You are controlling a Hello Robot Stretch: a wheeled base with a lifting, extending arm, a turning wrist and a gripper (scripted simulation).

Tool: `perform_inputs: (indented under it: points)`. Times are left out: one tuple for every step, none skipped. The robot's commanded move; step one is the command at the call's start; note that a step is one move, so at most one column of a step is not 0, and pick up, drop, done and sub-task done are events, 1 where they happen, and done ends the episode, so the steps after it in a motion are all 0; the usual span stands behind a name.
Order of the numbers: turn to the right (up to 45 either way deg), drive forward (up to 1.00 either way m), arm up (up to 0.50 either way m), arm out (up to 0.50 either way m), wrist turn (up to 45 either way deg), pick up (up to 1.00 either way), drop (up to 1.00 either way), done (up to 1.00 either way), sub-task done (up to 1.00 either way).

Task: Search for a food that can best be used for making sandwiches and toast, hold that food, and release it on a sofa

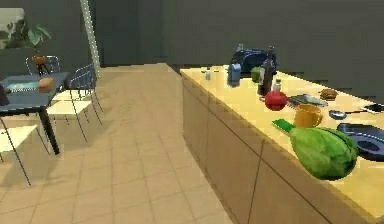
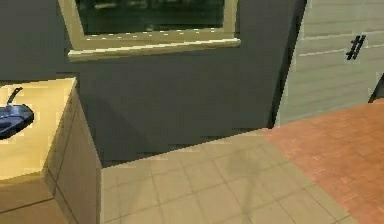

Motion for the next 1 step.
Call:
perform_inputs:
  points:
    - [-18.0, 0.00, 0.00, 0.00, 0.0, 0.00, 0.00, 0.00, 0.00]
